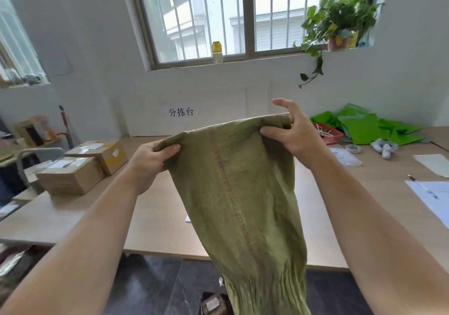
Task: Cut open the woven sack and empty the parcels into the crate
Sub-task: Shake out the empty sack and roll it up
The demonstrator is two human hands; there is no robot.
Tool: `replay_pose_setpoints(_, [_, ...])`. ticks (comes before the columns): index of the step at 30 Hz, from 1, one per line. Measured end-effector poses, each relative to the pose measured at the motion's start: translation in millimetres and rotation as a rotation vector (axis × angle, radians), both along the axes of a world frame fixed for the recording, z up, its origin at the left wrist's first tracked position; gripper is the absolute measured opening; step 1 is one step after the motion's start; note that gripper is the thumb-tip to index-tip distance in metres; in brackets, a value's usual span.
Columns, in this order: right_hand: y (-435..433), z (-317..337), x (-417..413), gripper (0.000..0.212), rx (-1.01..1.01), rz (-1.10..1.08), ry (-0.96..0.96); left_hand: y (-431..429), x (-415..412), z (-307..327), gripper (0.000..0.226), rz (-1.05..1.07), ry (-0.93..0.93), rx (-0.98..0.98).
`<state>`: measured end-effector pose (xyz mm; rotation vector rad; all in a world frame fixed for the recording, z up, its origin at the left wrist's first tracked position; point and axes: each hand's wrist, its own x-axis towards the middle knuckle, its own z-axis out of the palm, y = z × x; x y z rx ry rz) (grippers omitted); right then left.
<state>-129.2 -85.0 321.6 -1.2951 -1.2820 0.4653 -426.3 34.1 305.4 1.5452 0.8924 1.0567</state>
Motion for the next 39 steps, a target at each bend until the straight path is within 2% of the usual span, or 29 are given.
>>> replay_pose_setpoints(2, [-4.5,-1.2,1.9,0.071,-0.034,0.149,0.05,2.8,-2.1,-2.8,0.014,0.032,-0.061,-0.058])
replay_pose_setpoints(4, [-5.9,-3.7,4.6,0.069,-0.026,0.196,0.091,6.1,-3.9,-5.1,0.017,0.051,-0.117,-0.096])
replay_pose_setpoints(10, [0.2,-11.1,1.8,0.047,0.086,-0.083,0.149,11.3,1.9,-4.6,0.022,0.176,-0.137,-0.141])
replay_pose_setpoints(14, [3.4,-16.9,3.4,0.051,0.035,-0.05,0.11,18.6,0.8,-5.2,0.049,0.276,-0.128,-0.146])
replay_pose_setpoints(16, [0.2,-17.7,3.2,0.069,-0.031,0.04,0.031,21.8,-1.4,-5.9,0.048,0.306,-0.082,-0.168])
replay_pose_setpoints(19, [-4.2,-16.4,0.3,0.087,-0.049,0.138,-0.158,25.8,-3.2,-4.4,0.027,0.359,-0.036,-0.17])
replay_pose_setpoints(22, [-4.4,-13.9,-3.6,0.078,-0.079,0.105,-0.425,27.9,-3.4,-0.8,0.022,0.381,-0.042,-0.235])
replay_pose_setpoints(27, [2.9,-14.0,-7.7,0.053,-0.107,-0.023,-0.622,21.8,-7.4,5.2,0.017,0.268,-0.045,-0.351])
replay_pose_setpoints(30, [6.9,-16.9,-6.9,0.027,-0.052,-0.131,-0.54,9.9,-8.0,9.8,0.009,0.077,-0.171,-0.318])
replay_pose_setpoints(31, [7.7,-18.3,-6.5,0.022,-0.028,-0.154,-0.484,6.4,-8.8,9.6,0.012,0.019,-0.206,-0.282])
replay_pose_setpoints(32, [8.6,-19.7,-5.7,0.019,-0.005,-0.173,-0.424,3.4,-10.0,8.3,0.027,-0.037,-0.223,-0.24])
replay_pose_setpoints(34, [9.5,-21.1,-3.7,0.024,0.025,-0.183,-0.29,2.0,-14.1,4.1,0.06,-0.125,-0.182,-0.142])
replay_pose_setpoints(36, [10.6,-21.4,-1.8,0.033,0.028,-0.154,-0.097,2.0,-15.7,1.7,0.079,-0.137,-0.073,-0.049])
replay_pose_setpoints(37, [11.7,-21.4,-0.3,0.038,0.032,-0.139,-0.017,3.1,-15.9,1.0,0.08,-0.119,-0.028,-0.011])
replay_pose_setpoints(39, [13.0,-20.4,0.9,0.046,0.054,-0.105,0.102,2.7,-13.8,2.1,0.066,-0.055,0.033,0.041])
